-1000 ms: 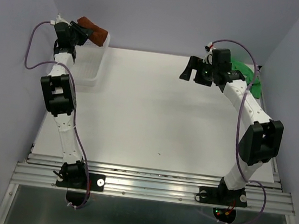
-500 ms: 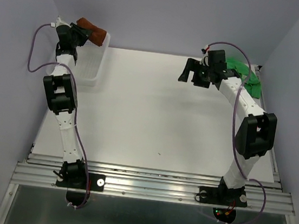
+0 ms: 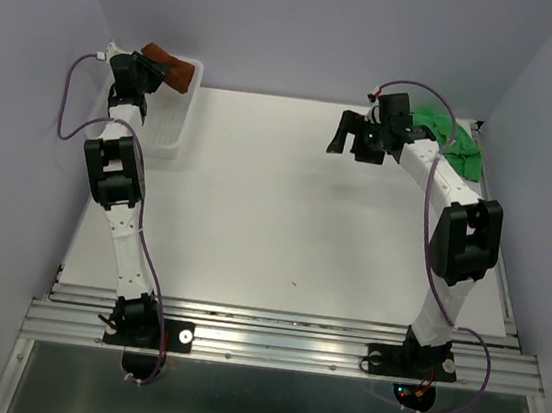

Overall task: Roll the towels
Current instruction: Place the rolled towel into the container

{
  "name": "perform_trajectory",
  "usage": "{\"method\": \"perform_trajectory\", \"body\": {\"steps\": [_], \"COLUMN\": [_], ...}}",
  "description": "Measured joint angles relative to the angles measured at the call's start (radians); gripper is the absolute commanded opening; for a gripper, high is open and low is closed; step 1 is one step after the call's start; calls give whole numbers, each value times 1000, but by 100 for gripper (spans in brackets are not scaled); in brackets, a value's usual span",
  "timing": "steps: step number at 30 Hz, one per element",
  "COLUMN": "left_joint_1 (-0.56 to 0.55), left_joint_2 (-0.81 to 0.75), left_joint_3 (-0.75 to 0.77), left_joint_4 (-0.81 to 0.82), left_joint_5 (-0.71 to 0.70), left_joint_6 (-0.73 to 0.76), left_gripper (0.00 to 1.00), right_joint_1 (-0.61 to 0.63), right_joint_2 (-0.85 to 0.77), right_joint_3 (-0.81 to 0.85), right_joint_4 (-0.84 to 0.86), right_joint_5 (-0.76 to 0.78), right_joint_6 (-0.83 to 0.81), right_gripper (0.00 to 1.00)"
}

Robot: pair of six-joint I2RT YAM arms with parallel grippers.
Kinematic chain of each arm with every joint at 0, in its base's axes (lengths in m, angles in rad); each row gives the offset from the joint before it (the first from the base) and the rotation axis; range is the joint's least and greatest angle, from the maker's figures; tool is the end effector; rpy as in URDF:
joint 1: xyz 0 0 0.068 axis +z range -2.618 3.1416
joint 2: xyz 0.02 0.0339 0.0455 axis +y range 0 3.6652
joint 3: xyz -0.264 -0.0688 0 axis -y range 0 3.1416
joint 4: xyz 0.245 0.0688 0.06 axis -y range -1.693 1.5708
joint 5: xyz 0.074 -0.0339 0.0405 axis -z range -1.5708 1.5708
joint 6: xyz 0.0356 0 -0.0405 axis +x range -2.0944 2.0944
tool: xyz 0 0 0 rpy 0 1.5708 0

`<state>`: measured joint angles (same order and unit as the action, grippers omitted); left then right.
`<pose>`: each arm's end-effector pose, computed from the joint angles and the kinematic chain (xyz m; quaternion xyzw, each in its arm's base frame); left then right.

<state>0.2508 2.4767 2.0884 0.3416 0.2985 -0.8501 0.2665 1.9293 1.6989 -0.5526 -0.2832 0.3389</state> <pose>0.5694 0.1351 0.2341 -0.2867 0.6634 -0.3043 0.6206 0.4233 0.1259 0.2869 -0.0210 0.9155 0.2377 0.3238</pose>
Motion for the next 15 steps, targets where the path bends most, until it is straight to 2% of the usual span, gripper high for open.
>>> {"method": "perform_trajectory", "body": {"steps": [7,10,11,15], "left_joint_1": [-3,-3,-3,-3], "left_joint_2": [58,82,88,92], "left_joint_3": [9,12,12,13], "left_joint_4": [1,-17,-29,-45], "left_joint_5": [-32,-45,-50,-64], "left_joint_6": [-2,-3,-5,-4], "left_gripper": [0,4,9,11], "right_joint_1": [0,0,0,0], "right_joint_2": [10,11,12,23], "right_joint_3": [21,26,29,42], "right_joint_4": [-15,-19,-19,-24], "right_joint_5": [12,16,18,18], "right_joint_6": [-3,-4,-5,-11], "right_gripper": [100,100,100,100]}}
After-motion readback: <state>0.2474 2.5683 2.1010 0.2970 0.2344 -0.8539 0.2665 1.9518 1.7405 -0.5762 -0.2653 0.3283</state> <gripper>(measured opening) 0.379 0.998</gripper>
